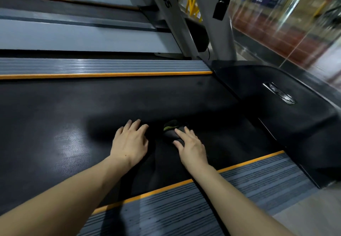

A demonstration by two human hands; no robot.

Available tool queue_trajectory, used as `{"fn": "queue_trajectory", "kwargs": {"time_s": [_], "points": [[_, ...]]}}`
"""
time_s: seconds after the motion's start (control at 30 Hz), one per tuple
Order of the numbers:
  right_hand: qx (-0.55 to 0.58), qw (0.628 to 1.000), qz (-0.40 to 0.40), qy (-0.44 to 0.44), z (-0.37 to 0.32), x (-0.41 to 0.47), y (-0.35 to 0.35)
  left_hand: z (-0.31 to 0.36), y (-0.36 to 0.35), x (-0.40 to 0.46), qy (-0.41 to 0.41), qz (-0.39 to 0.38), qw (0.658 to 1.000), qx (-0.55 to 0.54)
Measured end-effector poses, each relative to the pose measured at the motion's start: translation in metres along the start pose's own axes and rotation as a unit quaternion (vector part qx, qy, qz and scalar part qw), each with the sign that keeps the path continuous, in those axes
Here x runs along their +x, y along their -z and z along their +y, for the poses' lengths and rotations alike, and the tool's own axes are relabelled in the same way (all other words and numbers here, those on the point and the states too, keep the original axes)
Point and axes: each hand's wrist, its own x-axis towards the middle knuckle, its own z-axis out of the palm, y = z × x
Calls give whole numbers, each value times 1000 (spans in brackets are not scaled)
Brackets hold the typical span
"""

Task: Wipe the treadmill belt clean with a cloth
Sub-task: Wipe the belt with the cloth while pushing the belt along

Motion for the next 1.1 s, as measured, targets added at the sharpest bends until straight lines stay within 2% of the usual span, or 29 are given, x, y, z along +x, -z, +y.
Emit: {"fn": "queue_trajectory", "kwargs": {"time_s": [0.13, 0.23, 0.5, 0.6, 0.77, 0.9, 1.0, 1.1], "points": [[18, 999, 44, 5, -9, 38, -16, -24, 6, 28, -24, 0, 999, 40], [29, 998, 64, 2, -16, 88, -25, -44, 5, 52, -3, 0, 999, 35], [-6, 998, 60, -8, -28, 211, -35, -90, -9, 95, 54, 11, 998, 4], [14, 997, 77, 0, -28, 245, -41, -105, -9, 114, 47, 25, 998, 16], [-44, 998, 51, -20, -38, 301, -41, -119, -7, 158, 54, 38, 998, 17], [-15, 995, 86, -38, -57, 292, -38, -140, 0, 179, 68, 42, 997, 12], [29, 995, 89, -40, -98, 271, -44, -160, 7, 180, 71, 42, 996, 26], [46, 994, 54, 81, -173, 250, -91, -179, 14, 177, 105, 31, 994, 25]]}}
